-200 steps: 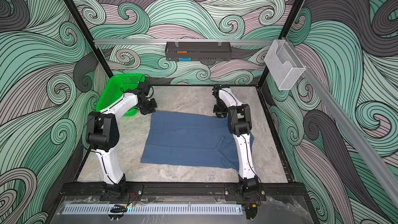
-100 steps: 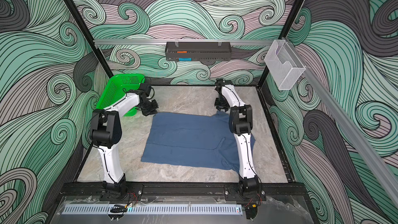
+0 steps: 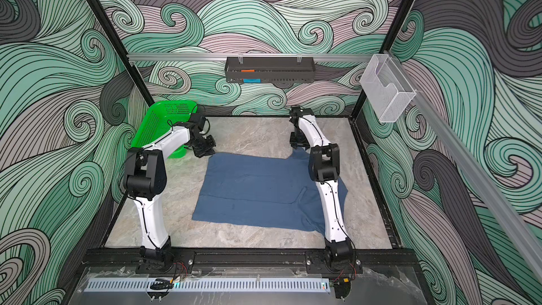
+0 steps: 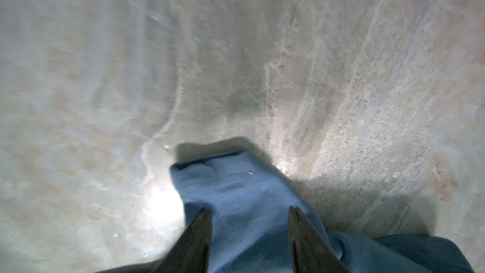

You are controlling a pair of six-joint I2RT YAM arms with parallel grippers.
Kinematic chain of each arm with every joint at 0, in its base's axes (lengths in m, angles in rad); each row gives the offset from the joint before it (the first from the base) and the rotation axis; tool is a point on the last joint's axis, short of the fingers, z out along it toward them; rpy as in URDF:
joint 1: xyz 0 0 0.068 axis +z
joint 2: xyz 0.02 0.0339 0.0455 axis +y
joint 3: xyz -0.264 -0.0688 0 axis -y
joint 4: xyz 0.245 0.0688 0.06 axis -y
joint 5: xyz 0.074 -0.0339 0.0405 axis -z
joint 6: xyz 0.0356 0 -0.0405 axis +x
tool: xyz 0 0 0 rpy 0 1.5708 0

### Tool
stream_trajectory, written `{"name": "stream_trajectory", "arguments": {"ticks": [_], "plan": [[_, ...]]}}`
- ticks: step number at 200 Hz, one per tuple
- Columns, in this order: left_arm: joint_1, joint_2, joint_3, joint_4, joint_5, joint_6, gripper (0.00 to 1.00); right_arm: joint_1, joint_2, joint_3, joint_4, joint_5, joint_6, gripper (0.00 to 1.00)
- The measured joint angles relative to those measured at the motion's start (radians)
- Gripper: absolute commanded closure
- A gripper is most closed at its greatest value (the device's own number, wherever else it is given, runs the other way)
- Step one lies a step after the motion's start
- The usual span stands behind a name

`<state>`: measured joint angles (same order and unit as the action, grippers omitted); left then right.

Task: Fold and stack t-shirts
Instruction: Fold the T-shirt.

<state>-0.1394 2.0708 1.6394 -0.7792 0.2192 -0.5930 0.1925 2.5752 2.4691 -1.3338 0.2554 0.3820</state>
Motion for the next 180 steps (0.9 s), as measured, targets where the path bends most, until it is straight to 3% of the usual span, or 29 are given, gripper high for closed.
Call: {"name": "stream_trajectory", "arguments": {"ticks": [43, 103, 148, 180], "plan": [[0.001, 0.007, 0.0, 0.006, 0.004, -0.002, 1.0, 0.058, 0.033, 0.097, 0.006, 0.026, -0.035, 0.5], [0.009, 0.011, 0.0, 0.01, 0.018, -0.003, 1.0, 0.014, 0.12, 0.136, 0.005, 0.0, -0.034, 0.53], [0.022, 0.023, 0.0, 0.013, 0.027, -0.007, 1.0, -0.04, 0.133, 0.141, 0.003, -0.113, -0.009, 0.67], [0.026, 0.023, 0.0, 0.014, 0.031, -0.01, 1.0, -0.068, 0.133, 0.148, -0.002, -0.171, -0.007, 0.9]]}}
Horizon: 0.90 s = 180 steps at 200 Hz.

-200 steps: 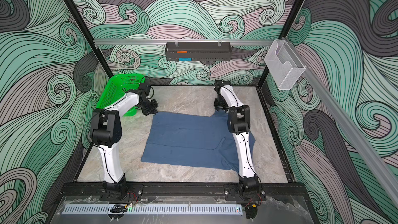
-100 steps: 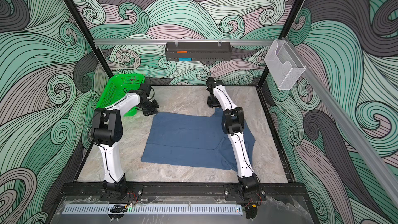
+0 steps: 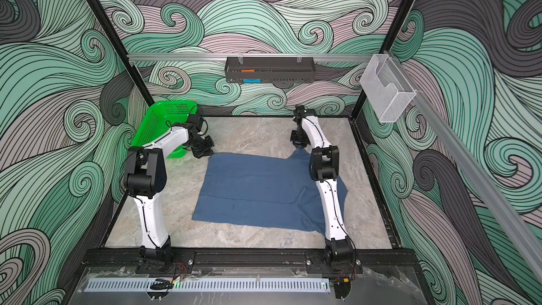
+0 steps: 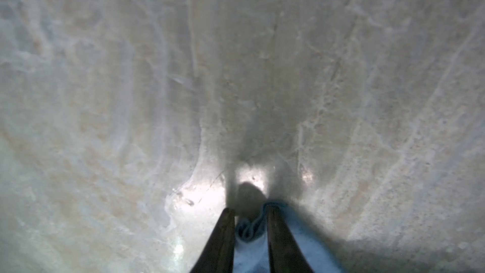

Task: Fold and stack t-shirts
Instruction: Fold the T-shirt.

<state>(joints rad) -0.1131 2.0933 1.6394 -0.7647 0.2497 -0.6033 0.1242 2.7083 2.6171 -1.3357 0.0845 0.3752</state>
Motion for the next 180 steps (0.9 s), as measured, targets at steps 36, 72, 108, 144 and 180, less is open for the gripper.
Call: {"name": "stream_trajectory", "arguments": {"ticks": [36, 72, 108, 144, 180], "plan": [[0.0, 0.001, 0.002, 0.003, 0.005, -0.007, 1.0, -0.005, 0.0, 0.007, -0.003, -0.025, 0.005, 0.96], [0.003, 0.006, 0.043, 0.011, -0.001, -0.009, 1.0, -0.003, -0.006, 0.067, -0.011, -0.053, 0.005, 0.96], [0.021, -0.005, 0.046, 0.04, -0.006, -0.01, 1.0, -0.002, -0.071, 0.12, -0.013, -0.132, 0.011, 0.97], [0.049, -0.079, -0.042, 0.089, -0.006, -0.011, 1.0, -0.012, -0.153, 0.09, -0.01, -0.2, 0.032, 1.0], [0.074, -0.148, -0.146, 0.124, 0.002, -0.014, 1.0, -0.047, -0.203, 0.021, -0.01, -0.235, 0.048, 1.0]]}}
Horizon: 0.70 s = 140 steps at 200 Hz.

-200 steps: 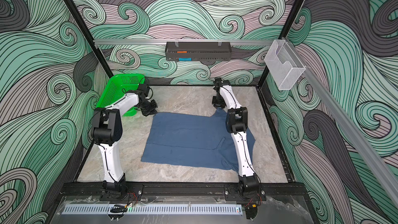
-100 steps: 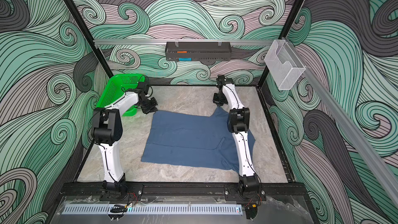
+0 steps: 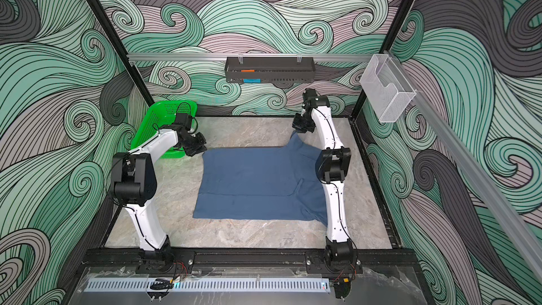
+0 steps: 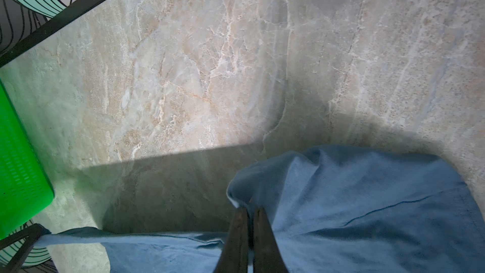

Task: Fold and stack t-shirts
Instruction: Fold the T-shirt.

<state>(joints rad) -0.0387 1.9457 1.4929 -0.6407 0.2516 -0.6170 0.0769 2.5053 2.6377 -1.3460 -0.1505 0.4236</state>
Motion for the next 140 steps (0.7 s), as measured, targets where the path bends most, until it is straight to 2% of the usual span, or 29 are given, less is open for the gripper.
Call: {"name": "stream_trajectory", "arguments": {"ticks": [42, 140], "plan": [[0.011, -0.031, -0.065, 0.013, 0.013, 0.001, 1.0, -0.036, -0.068, -0.133, 0.0, -0.005, 0.01, 1.0], [0.011, -0.034, -0.045, 0.005, 0.071, 0.03, 1.0, -0.053, -0.256, -0.391, 0.013, -0.009, 0.019, 1.0]]}}
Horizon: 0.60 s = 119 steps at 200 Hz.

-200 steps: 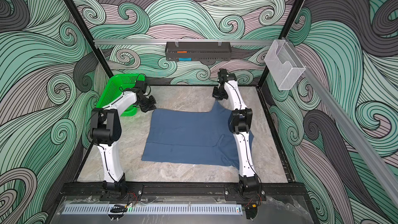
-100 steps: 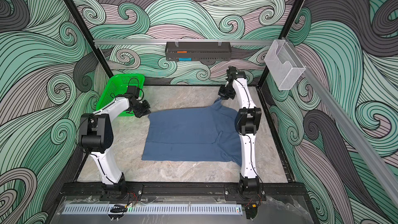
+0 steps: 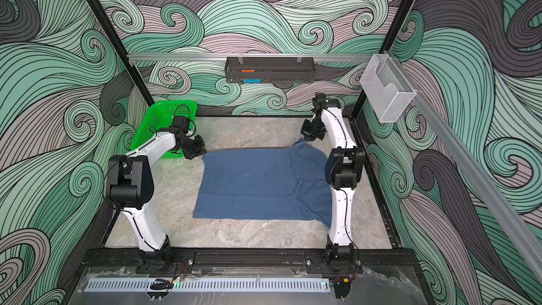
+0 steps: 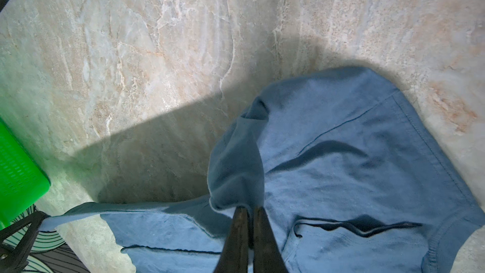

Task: Fold and stack t-shirts
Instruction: Fold the T-shirt.

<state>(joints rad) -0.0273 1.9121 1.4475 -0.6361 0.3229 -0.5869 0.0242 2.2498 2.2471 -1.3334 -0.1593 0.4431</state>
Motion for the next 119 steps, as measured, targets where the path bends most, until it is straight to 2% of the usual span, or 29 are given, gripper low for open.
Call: {"name": "stream_trajectory", "arguments": {"ticks": [86, 119], "plan": [[0.0, -0.026, -0.021, -0.017, 0.033, 0.011, 1.0, -0.03, -0.26, -0.477, 0.157, -0.07, 0.04, 1.0], [0.0, -0.057, -0.056, -0.027, 0.033, 0.016, 1.0, -0.047, -0.321, -0.601, 0.204, -0.096, 0.043, 1.0]]}}
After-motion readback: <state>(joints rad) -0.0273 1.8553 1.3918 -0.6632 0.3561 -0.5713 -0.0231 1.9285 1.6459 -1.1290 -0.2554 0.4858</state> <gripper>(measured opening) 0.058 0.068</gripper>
